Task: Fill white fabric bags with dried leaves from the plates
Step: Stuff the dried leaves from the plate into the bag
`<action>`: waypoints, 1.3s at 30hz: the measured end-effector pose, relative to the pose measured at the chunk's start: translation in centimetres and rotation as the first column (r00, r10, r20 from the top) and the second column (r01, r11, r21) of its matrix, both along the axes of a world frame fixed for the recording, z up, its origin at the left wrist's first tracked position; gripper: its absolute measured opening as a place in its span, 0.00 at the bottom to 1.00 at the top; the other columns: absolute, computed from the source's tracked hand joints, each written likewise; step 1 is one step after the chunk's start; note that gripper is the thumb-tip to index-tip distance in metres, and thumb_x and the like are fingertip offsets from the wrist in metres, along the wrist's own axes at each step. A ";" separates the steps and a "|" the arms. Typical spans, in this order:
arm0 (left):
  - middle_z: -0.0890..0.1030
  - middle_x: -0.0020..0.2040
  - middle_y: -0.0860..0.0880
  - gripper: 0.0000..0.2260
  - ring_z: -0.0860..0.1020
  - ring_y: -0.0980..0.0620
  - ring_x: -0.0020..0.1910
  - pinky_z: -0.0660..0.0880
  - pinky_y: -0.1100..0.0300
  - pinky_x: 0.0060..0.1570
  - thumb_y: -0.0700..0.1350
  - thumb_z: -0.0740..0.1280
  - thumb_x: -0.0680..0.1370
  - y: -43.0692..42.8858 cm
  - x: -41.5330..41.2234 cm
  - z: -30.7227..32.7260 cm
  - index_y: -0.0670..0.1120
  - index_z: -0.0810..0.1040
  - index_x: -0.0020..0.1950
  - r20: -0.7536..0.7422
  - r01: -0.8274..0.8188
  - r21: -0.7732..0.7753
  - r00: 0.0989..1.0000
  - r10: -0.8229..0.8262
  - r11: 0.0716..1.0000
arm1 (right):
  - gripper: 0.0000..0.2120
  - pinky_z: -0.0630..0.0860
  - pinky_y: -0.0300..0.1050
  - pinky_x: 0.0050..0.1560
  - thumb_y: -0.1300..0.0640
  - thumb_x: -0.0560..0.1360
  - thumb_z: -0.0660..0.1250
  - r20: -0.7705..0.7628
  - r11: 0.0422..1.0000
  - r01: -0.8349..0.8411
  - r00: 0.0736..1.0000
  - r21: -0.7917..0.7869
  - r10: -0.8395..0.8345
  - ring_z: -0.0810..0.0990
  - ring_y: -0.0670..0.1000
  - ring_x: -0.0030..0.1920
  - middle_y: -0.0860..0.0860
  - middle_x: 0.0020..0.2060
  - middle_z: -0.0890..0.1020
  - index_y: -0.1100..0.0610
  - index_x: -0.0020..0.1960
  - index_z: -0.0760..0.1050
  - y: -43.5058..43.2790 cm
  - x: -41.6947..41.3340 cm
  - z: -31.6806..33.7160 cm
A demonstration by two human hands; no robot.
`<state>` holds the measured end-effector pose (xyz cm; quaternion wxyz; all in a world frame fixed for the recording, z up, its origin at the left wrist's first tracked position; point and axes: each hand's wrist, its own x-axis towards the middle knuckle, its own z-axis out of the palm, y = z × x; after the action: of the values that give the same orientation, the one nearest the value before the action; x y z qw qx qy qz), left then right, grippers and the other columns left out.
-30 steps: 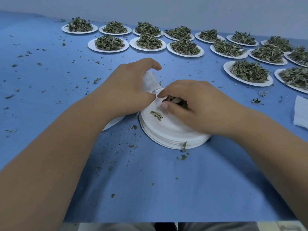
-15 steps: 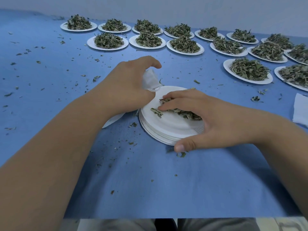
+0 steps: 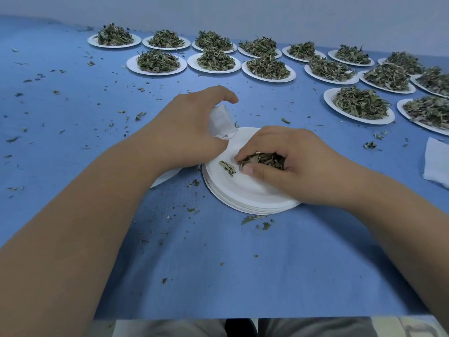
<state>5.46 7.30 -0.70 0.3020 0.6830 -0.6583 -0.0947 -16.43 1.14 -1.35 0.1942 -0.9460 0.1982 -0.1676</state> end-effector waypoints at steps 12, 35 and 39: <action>0.77 0.51 0.53 0.33 0.75 0.54 0.47 0.71 0.65 0.43 0.45 0.73 0.71 0.4 -0.9 0.1 0.67 0.63 0.69 0.050 0.024 -0.013 0.998 -0.023 1.000 | 0.10 0.73 0.33 0.29 0.54 0.78 0.73 0.224 0.959 0.138 0.955 0.247 -0.195 0.77 0.44 0.28 0.42 0.44 0.85 0.49 0.55 0.73 -1.0 0.9 3.7; 0.76 0.35 0.48 0.40 0.73 0.54 0.30 0.69 0.52 0.27 0.44 0.72 0.68 -0.2 -1.6 -0.5 0.62 0.55 0.74 0.123 0.038 -0.008 0.992 -0.037 0.999 | 0.15 0.67 0.52 0.37 0.66 0.61 0.59 0.298 0.786 0.057 0.907 0.615 -0.299 0.71 0.54 0.39 0.62 0.45 0.80 0.51 0.44 0.73 -0.6 3.5 2.4; 0.78 0.37 0.49 0.44 0.74 0.54 0.31 0.74 0.50 0.30 0.43 0.72 0.69 -0.3 -1.7 -0.5 0.64 0.53 0.76 0.128 0.008 0.004 0.992 -0.009 1.000 | 0.14 0.78 0.57 0.44 0.69 0.71 0.69 0.310 0.863 0.106 0.905 0.495 -0.290 0.78 0.51 0.38 0.47 0.42 0.82 0.50 0.45 0.79 -1.1 2.8 2.2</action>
<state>3.79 7.05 -1.20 0.2577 0.6854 -0.6790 -0.0532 -13.67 0.06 0.89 0.4313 -0.7956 0.2898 -0.3115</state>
